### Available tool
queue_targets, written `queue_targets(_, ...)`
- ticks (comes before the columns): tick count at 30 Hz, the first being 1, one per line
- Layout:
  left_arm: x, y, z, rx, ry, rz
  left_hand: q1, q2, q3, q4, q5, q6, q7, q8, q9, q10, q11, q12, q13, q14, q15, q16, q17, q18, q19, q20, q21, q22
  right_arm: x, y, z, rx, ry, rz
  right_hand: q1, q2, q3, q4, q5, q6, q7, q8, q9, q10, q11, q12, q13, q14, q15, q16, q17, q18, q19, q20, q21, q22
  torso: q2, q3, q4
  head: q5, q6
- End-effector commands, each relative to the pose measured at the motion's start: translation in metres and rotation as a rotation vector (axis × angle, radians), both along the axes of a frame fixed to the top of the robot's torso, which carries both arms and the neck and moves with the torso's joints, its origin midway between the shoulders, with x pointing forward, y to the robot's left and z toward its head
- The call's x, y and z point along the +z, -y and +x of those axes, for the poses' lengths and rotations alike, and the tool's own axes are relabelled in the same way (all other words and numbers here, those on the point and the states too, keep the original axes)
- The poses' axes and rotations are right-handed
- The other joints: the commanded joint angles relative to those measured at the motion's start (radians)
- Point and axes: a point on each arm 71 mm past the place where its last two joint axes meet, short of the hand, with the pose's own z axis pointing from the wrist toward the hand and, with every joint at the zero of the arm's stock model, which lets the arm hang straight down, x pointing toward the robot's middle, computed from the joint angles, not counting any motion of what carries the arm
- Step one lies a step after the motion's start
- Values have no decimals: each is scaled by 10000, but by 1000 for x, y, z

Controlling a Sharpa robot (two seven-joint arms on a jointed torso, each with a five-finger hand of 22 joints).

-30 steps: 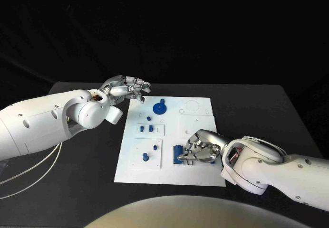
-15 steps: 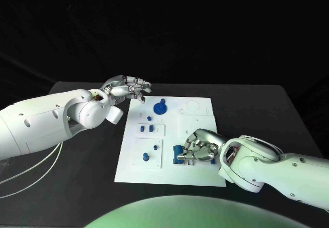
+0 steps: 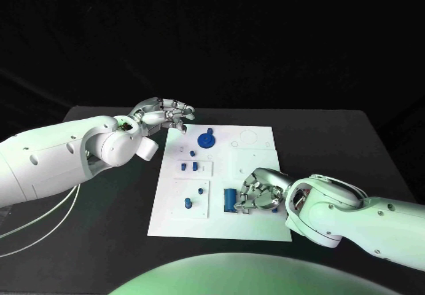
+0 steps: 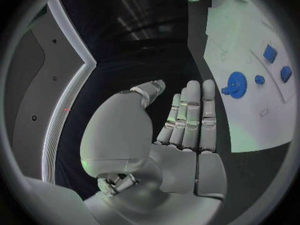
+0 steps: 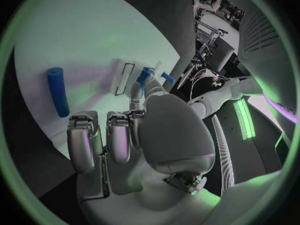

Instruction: Assemble the parts on the task board

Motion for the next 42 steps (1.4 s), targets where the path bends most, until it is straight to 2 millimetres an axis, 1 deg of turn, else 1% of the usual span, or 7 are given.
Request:
queue_targets(1, 1, 2, -1, -135, 11, -115, -20, 18, -16, 33, 49, -51, 233, 36, -8, -66, 22, 56, -14, -74, -18, -31, 14, 111, -13, 26, -60, -9, -1, -1, -1, 234, 61, -327, 81, 0, 45, 2, 34, -1, -75, -66, 12, 448, -83, 7, 1651, 1014, -76, 69, 2513, -65, 1064, -53, 44, 2634, 5, 0, -3, -10, 1)
queue_targets(16, 1, 1, -1, -112, 23, -110, -20, 18, -16, 33, 49, -51, 233, 36, -8, -66, 22, 56, -14, -74, -18, -31, 14, 111, -13, 26, -60, -9, 6, 11, -1, -306, 534, 152, -52, -79, 31, 120, 92, -34, -32, -138, 17, 435, -56, -27, 1630, 1003, -61, 49, 2463, -65, 1064, -50, 44, 2634, -1, -4, -5, -57, 1)
queue_targets(22, 1, 0, -1, -83, 42, -108, -20, 18, -16, 33, 49, -51, 233, 36, -8, -66, 22, 56, -14, -74, -18, -31, 14, 111, -13, 26, -60, -9, 13, 43, 4, -1272, 914, 117, -153, -275, 49, 115, 97, -530, 214, -540, -101, 93, 149, -630, 1200, 952, 96, -44, 2249, -41, 1012, 65, -53, 2601, -18, -14, -31, -173, 1)
queue_targets(25, 2, 0, -1, -79, 55, -113, -20, 18, -16, 33, 49, -51, 233, 36, -8, -66, 22, 56, -14, -74, -18, -31, 14, 111, -13, 26, -60, -9, 18, 60, 2, -1715, 1193, 80, -209, -333, 90, 114, 135, -1145, 513, -1049, -380, -316, 396, -1323, 704, 850, 296, -229, 1861, 129, 635, 219, -769, 2362, -2, -13, -13, -244, 1)
queue_targets(28, 2, 0, -1, -70, 64, -114, -20, 18, -16, 33, 49, -51, 233, 36, -8, -66, 22, 56, -14, -74, -18, -31, 14, 111, -13, 26, -60, -9, 20, 74, 0, -2054, 1346, -62, -240, -402, 105, 114, 59, -1304, 642, -1264, -558, -338, 515, -1351, 677, 853, 406, -233, 1870, 128, 638, 333, -771, 2362, 17, 7, -36, -272, 1)
queue_targets(34, 1, 0, -1, -76, 63, -116, -20, 18, -16, 33, 49, -51, 233, 36, -8, -66, 22, 56, -14, -74, -18, -31, 14, 111, -13, 26, -60, -9, 19, 98, -4, -2638, 1389, -640, -571, -649, -32, 140, -11, -1121, 658, -1296, -698, -328, 550, -1342, 666, 866, 456, -220, 1908, 109, 692, 424, -682, 2394, -14, -6, -118, -311, 1)
queue_targets(42, 1, 2, 0, -114, 63, -131, -16, 18, -36, 47, 47, -68, 235, 76, -19, -77, 24, 84, -14, -88, -15, -27, 19, 111, -19, 29, -74, -26, 7, 103, -10, -2719, 1109, -1162, -660, -636, 3, 138, -9, -884, 590, -1220, -722, -240, 496, -1207, 756, 883, 420, -192, 1971, 78, 763, 416, -550, 2439, -33, -2, -141, -308, 1)
